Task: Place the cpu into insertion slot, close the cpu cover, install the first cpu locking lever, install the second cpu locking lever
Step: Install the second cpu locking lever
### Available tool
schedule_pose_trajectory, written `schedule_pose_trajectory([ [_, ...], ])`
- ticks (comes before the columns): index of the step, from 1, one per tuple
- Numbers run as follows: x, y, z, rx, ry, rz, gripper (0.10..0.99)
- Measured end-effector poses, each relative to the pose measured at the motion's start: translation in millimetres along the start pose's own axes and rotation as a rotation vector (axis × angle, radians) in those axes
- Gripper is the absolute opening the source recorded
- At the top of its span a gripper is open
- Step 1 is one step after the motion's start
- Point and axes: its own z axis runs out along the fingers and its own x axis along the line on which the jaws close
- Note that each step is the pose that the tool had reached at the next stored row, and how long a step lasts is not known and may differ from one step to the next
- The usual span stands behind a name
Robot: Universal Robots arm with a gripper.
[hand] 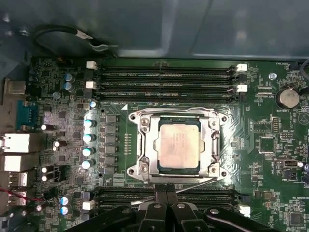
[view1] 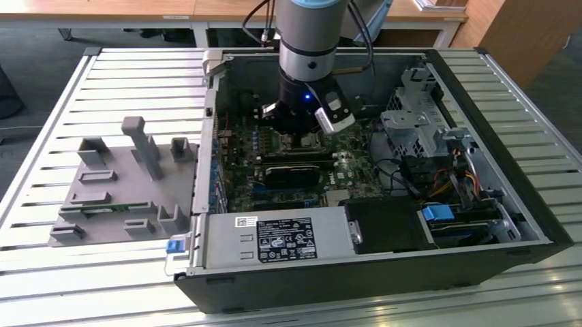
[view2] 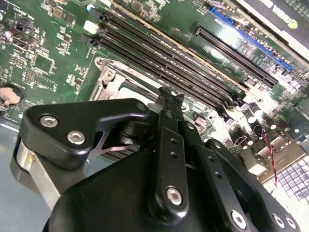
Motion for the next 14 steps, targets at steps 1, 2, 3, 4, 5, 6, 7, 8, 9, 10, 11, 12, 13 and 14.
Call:
schedule_pose_trajectory([
  [1,0.5,-0.1,0.0,-0.001,0.0000,0.000,0.106],
  [2,0.7,-0.1,0.0,-0.002,0.0000,0.000,0.106],
  [3,0.9,-0.3,0.0,-0.004,0.0000,0.000,0.106],
  [4,1.1,-0.4,0.0,-0.006,0.0000,0.000,0.106],
  [5,1.4,-0.7,0.0,-0.009,0.0000,0.000,0.106],
  [6,1.5,-1.0,0.0,-0.013,0.0000,0.000,0.106],
  [7,1.6,-1.4,-0.1,-0.017,0.0000,0.000,0.106],
  [8,1.7,-1.9,-0.1,-0.022,0.0000,0.000,0.106],
  [9,1.8,-2.7,-0.2,-0.027,0.0001,0.000,0.106],
  [10,2.0,-3.5,-0.2,-0.031,0.0000,0.000,0.106],
  [11,2.0,-4.2,-0.3,-0.033,0.0000,0.000,0.106],
  [12,2.1,-4.9,-0.4,-0.035,0.0001,0.000,0.106],
  [13,2.4,-5.5,-0.4,-0.037,0.0001,0.000,0.106],
  [14,2.8,-6.1,-0.5,-0.038,0.0000,0.000,0.106],
])
